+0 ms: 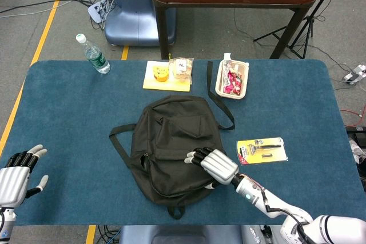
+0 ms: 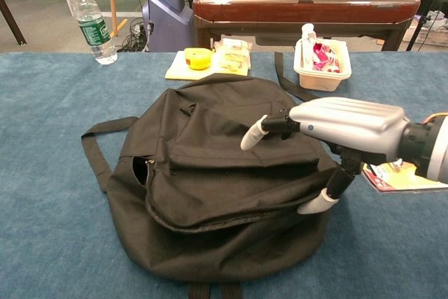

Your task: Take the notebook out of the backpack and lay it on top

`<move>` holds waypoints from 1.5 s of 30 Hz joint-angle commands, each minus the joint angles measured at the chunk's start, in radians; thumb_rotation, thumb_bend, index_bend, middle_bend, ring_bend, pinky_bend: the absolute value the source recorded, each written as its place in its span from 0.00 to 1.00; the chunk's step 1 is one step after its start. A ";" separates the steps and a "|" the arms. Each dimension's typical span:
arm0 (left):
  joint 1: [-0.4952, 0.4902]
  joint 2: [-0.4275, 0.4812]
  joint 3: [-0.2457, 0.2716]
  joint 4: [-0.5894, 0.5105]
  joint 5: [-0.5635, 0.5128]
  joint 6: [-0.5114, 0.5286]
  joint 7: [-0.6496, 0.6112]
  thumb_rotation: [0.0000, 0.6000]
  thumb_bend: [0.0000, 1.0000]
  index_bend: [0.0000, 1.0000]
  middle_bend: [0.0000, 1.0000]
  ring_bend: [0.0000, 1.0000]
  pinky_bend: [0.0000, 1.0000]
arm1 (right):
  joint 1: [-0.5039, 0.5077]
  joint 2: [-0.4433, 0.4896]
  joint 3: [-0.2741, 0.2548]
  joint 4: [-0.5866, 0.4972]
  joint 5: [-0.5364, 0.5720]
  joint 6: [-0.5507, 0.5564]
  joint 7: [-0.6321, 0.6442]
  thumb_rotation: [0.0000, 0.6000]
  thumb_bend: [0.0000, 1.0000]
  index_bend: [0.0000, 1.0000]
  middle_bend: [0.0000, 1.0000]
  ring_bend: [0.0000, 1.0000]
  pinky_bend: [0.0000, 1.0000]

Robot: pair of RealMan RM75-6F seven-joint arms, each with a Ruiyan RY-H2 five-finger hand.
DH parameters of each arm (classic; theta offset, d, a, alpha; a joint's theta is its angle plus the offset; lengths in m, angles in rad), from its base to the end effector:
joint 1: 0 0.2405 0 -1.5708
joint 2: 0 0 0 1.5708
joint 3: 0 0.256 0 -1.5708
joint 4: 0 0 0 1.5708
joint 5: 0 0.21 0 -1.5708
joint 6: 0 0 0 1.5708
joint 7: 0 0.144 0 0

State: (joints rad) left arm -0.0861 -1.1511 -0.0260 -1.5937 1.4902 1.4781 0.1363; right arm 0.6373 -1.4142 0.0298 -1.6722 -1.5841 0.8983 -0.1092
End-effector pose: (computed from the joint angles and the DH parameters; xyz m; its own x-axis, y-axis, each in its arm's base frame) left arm -0.3152 0.1764 0.1468 0.5050 0.0333 0.8625 0.8630 -0.0041 -0.5052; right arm -0.1426 -0.2567 -0.0155 0.4843 -0.3806 0.7878 -0.7443 -0.6525 0.1423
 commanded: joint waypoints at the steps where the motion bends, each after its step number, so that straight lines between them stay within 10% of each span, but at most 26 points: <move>1: 0.000 -0.002 0.001 0.001 0.001 0.000 -0.001 1.00 0.29 0.22 0.16 0.18 0.15 | 0.001 0.010 -0.004 0.000 0.009 0.001 -0.009 1.00 0.11 0.23 0.19 0.13 0.25; 9: 0.001 -0.004 0.001 0.005 0.001 0.000 -0.004 1.00 0.29 0.22 0.16 0.18 0.15 | 0.014 0.002 -0.006 0.019 0.038 -0.015 -0.020 1.00 0.16 0.23 0.19 0.13 0.25; 24: -0.023 0.012 -0.006 0.024 0.017 -0.024 -0.037 1.00 0.29 0.22 0.16 0.18 0.15 | 0.077 -0.076 0.000 0.047 0.068 -0.083 -0.046 1.00 0.86 0.65 0.39 0.19 0.25; 45: -0.227 0.018 -0.014 0.167 0.264 -0.081 -0.378 1.00 0.29 0.34 0.30 0.27 0.21 | 0.026 -0.238 0.227 0.103 0.329 0.179 -0.031 1.00 0.96 0.70 0.45 0.29 0.32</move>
State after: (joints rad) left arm -0.2793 -1.1192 -0.0441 -1.4629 1.7071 1.3869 -0.2002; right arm 0.6668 -1.6376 0.2456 -1.5739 -1.2696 1.0641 -0.1292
